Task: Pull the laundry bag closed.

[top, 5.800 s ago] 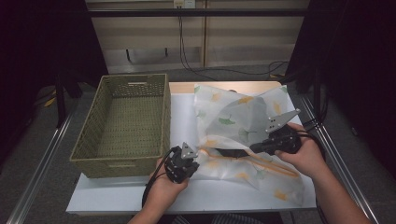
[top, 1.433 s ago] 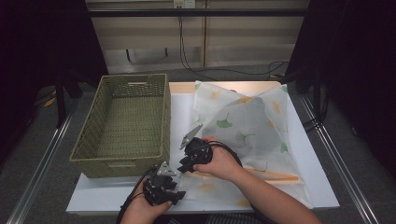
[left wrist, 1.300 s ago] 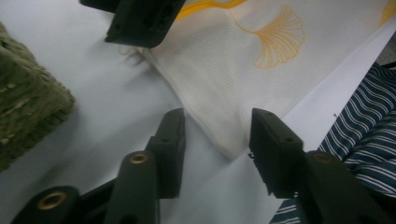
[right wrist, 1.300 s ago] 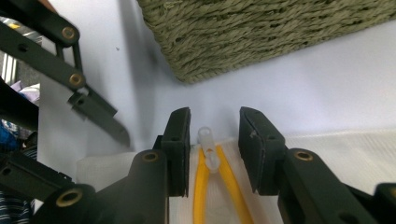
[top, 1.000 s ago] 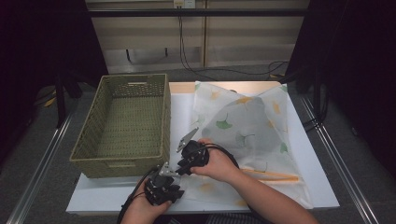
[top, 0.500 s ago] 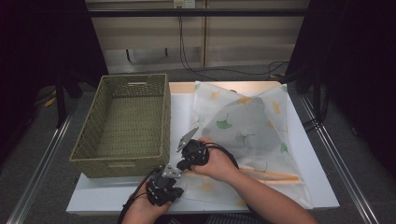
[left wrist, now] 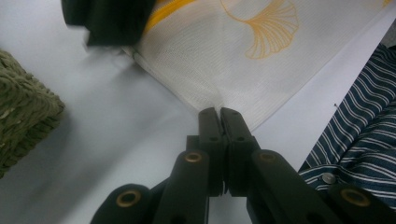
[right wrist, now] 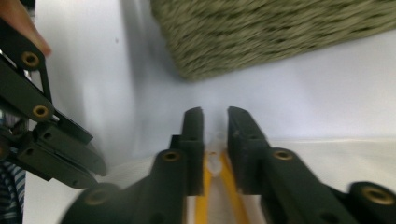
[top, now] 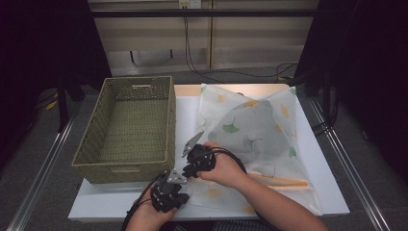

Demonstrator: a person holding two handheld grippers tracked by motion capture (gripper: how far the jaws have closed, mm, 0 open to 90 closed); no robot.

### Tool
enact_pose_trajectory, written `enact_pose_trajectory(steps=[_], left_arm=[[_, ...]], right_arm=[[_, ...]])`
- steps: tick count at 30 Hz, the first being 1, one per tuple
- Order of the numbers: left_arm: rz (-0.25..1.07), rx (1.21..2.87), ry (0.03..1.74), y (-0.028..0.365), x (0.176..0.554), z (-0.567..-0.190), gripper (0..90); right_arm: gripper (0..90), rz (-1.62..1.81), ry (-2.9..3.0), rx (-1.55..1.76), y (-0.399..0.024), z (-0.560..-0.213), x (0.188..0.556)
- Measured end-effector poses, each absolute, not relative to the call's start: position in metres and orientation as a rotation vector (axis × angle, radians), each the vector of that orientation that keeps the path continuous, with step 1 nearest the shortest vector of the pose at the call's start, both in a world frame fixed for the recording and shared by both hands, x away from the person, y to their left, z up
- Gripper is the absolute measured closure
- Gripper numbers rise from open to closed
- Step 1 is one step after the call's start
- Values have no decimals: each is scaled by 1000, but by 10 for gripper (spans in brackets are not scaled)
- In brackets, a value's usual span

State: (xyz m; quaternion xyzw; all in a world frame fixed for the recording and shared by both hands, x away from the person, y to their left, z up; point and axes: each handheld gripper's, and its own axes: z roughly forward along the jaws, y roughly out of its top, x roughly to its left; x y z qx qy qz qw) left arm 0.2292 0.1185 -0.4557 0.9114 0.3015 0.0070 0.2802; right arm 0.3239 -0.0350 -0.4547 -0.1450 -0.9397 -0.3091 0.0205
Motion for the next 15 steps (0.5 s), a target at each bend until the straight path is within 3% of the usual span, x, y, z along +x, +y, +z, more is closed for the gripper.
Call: enact_pose_trajectory(steps=[3,8,15], left_arm=[[21,2425,823,118,228,-456,884],[20,2440,812,118,229,-456,885],[20,2440,814,118,229,-456,885]], right_arm=[[736,-914,-2940,-467,-30,-461,321],[839,-920,-2953,-448,-30,-463,323],[892,-973,-2931,-431,-37,-457,325]])
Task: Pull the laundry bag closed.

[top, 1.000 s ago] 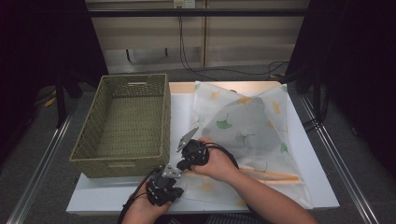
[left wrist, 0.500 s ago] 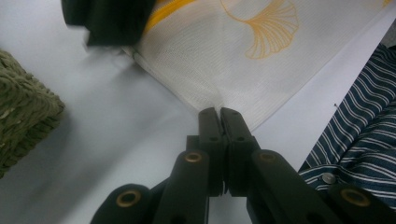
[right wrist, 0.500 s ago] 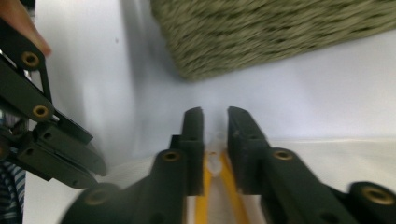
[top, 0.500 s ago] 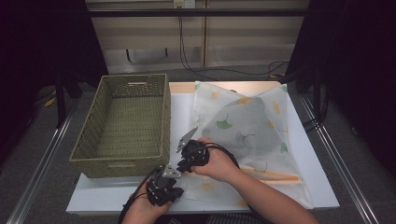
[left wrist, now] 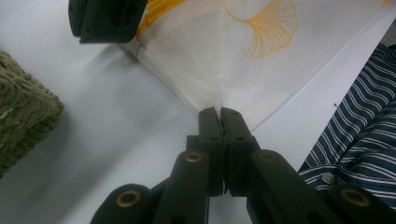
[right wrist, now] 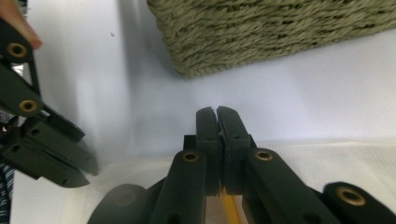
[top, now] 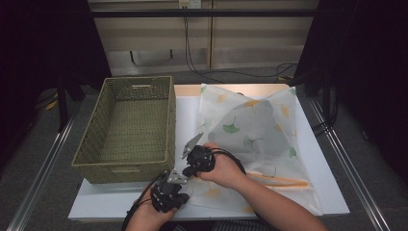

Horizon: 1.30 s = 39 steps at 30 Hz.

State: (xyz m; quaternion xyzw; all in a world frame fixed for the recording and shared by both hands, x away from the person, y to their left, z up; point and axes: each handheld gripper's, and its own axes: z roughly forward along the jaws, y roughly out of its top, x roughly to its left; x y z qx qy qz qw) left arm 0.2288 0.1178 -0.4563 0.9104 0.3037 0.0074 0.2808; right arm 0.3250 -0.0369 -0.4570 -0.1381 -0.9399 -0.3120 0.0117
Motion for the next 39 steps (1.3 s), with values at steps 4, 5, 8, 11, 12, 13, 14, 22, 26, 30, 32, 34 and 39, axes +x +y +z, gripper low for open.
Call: enact_pose_trajectory(steps=[4,5,8,11,12,13,14,22,26,30,32,34,39], left_arm=[[23,2442,813,118,229,-456,884],[22,2437,811,117,229,-457,884],[14,2435,822,117,229,-456,884],[11,2433,827,116,229,-456,883],[10,2426,834,116,229,-456,883],[13,2434,827,116,229,-456,884],[12,2433,828,116,229,-456,884],[11,2429,832,116,229,-456,884],[24,2441,828,115,229,-456,884],[20,2441,822,115,229,-456,884],[20,2439,823,115,229,-456,884],[20,2455,808,116,229,-456,884],[21,2459,804,116,229,-455,884]], right_arm=[[895,-1004,-2918,-442,-43,-452,326],[895,-1017,-2917,-454,-44,-451,325],[895,-1026,-2919,-461,-49,-445,325],[895,-1037,-2914,-460,-54,-442,323],[895,-1033,-2917,-454,-55,-441,323],[895,-1030,-2919,-459,-56,-441,321],[894,-1029,-2922,-451,-57,-441,321],[900,-1056,-2918,-487,-71,-434,318],[899,-1053,-2915,-504,-72,-436,319],[755,-1044,-2900,-479,-61,-440,318],[722,-1032,-2899,-470,-54,-444,319],[692,-999,-2914,-481,-48,-449,318],[666,-924,-2933,-483,-41,-459,316]])
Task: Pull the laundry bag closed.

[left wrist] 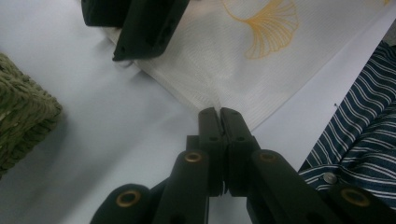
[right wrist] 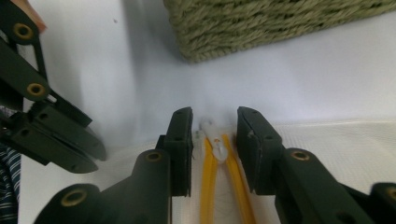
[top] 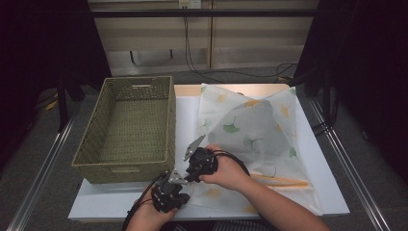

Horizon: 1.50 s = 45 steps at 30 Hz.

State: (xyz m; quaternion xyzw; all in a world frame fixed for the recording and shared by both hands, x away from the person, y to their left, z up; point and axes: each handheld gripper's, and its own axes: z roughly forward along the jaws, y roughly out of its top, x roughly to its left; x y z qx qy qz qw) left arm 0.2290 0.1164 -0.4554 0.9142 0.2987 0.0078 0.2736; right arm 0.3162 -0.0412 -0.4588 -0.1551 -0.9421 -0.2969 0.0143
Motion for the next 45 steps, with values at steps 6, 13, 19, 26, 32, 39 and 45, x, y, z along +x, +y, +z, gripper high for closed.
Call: enact_pose_trajectory(steps=[6,13,19,26,32,39,45], left_arm=[[27,2437,817,115,228,-456,884],[28,2433,824,114,228,-457,884],[21,2450,800,115,229,-456,885],[27,2451,799,115,229,-456,886],[27,2450,800,115,229,-456,885],[26,2462,791,115,229,-456,885],[26,2437,813,114,228,-457,885]], right_arm=[[681,-918,-2923,-514,-39,-462,317],[800,-894,-2941,-506,-35,-458,316],[847,-964,-2884,-550,-43,-456,320],[834,-958,-2871,-551,-43,-453,323],[765,-904,-2927,-542,-32,-458,321],[796,-885,-2943,-543,-29,-458,320],[803,-871,-2918,-562,-29,-456,321]])
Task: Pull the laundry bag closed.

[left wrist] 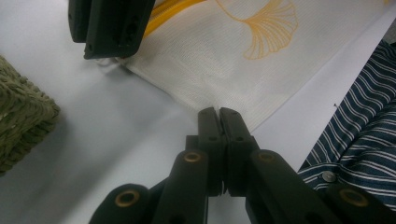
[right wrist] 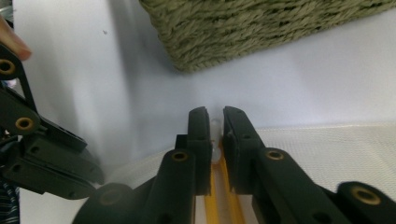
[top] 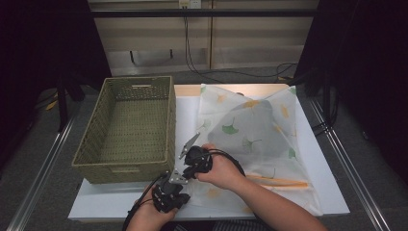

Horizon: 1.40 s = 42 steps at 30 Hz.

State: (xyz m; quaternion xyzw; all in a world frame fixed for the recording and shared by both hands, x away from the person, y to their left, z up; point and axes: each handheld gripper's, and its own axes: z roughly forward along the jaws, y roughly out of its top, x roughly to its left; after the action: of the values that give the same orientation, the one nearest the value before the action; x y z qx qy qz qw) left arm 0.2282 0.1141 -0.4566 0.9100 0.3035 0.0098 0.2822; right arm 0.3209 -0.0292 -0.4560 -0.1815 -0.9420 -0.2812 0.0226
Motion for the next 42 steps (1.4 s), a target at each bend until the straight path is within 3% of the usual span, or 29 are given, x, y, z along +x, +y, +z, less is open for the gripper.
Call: enact_pose_trajectory(steps=[7,12,42], left_arm=[[24,2435,811,114,228,-457,885],[24,2435,808,115,228,-457,885],[25,2427,827,113,227,-457,885]], right_arm=[[721,-878,-2942,-540,-20,-458,321],[842,-840,-2999,-533,-17,-459,318],[899,-977,-2890,-607,-60,-439,316]])
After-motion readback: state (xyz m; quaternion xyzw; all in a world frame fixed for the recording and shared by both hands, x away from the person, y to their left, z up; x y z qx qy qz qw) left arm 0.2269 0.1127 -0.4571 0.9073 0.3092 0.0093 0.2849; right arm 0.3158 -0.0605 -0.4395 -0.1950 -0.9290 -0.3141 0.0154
